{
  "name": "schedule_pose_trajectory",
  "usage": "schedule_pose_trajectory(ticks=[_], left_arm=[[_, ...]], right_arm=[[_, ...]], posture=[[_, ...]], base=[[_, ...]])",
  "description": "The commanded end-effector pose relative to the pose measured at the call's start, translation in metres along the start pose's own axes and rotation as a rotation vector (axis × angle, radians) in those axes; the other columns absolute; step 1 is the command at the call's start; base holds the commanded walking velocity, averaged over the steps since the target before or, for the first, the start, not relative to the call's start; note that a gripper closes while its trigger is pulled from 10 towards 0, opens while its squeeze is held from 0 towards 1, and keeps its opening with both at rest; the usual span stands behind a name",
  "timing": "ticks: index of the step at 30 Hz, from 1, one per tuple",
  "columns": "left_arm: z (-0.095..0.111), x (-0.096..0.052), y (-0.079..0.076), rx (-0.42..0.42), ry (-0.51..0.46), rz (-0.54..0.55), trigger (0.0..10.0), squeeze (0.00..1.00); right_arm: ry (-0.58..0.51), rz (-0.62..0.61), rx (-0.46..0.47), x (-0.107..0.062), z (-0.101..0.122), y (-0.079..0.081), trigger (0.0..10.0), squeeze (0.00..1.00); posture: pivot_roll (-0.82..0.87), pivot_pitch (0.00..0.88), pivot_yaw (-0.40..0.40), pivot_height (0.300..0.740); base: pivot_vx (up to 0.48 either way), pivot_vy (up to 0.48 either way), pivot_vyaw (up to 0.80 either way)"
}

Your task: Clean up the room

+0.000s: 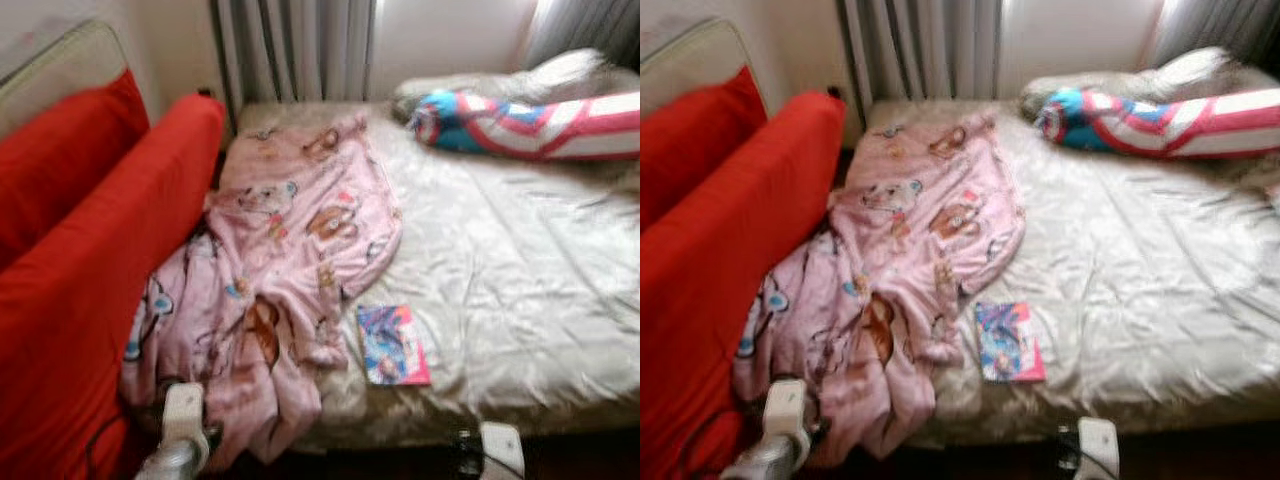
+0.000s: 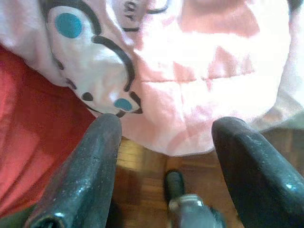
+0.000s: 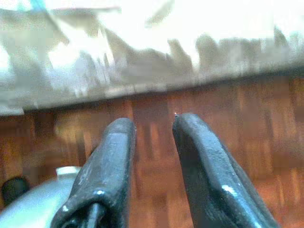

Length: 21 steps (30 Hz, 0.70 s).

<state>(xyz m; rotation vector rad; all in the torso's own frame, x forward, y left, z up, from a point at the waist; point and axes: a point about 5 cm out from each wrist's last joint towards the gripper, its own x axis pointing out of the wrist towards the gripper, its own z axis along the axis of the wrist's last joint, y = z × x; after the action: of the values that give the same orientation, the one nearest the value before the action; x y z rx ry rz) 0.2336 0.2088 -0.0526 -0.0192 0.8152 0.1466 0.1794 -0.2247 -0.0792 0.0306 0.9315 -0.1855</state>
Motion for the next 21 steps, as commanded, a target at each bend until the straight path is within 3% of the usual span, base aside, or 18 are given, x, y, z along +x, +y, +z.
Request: schedule_pose_trajectory(ticks=[1,6,12,21], left_arm=[[-0.0075,-0.0019,0.0116,0.014,0.026,0.028,10.0,0.0],[-0.0073,-0.0019,0.0118,0.017,0.024,0.03,10.0,0.0],[-0.0065,-0.0019,0.0115,0.013,0.014,0.03,10.0,0.0],[-0.0014,-0.0019,0.011,0.046,-0.032,0.016,10.0,0.0]], right_arm=[[-0.007,0.017,0.016,0.0007,0.0012,0.0073,10.0,0.0],[-0.012,0.022,0.008,0.0007,0.002,0.0075,10.0,0.0],[-0.021,0.029,0.011,0.0007,0.0027,0.0078,10.0,0.0],[-0.059,0.007,0.041,0.0003,0.0053,0.0067,10.0,0.0]], posture=[[-0.07,0.068,-0.024,0.74],[-0.07,0.07,-0.024,0.74],[-0.07,0.07,-0.025,0.74],[-0.07,0.071,-0.026,0.74]], base=[[0.349,0.0,0.0],[0.316,0.0,0.0],[0.0,0.0,0.7],[0.0,0.0,0.0]])
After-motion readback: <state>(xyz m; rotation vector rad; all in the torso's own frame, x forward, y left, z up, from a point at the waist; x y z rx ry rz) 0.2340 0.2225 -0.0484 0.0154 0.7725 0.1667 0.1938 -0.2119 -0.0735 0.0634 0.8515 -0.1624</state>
